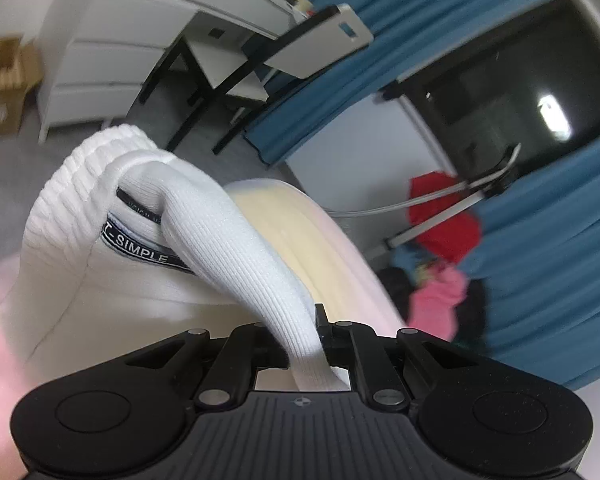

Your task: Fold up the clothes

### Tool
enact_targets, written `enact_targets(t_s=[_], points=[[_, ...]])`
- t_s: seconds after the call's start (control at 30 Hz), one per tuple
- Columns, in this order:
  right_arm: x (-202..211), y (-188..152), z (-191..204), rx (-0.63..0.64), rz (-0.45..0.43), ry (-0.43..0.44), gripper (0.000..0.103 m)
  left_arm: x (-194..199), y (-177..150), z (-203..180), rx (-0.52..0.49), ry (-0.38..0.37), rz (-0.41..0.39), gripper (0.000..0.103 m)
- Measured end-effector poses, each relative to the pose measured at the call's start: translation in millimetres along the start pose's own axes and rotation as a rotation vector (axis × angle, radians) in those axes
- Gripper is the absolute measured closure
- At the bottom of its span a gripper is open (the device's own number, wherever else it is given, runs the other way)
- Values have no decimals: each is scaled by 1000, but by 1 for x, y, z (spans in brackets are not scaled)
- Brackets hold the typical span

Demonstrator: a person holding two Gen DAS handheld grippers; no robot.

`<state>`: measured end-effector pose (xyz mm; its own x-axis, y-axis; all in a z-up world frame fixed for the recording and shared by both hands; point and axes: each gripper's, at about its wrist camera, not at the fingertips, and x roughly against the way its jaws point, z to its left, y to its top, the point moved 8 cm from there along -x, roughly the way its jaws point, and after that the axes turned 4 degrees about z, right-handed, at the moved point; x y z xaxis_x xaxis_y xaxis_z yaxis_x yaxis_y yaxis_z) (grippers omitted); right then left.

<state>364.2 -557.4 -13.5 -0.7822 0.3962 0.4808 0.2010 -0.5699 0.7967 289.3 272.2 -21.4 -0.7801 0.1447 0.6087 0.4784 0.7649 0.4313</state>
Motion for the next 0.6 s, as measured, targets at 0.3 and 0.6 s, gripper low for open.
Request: enact_targets(t_s=[0.3,0.6], points=[[-154,-51,56,215,112,-141,96,-170,12,-3,-94,204,76,93],[-138,-57,42,93,126,5,65,-140,10,-4,-145,118,64,46]])
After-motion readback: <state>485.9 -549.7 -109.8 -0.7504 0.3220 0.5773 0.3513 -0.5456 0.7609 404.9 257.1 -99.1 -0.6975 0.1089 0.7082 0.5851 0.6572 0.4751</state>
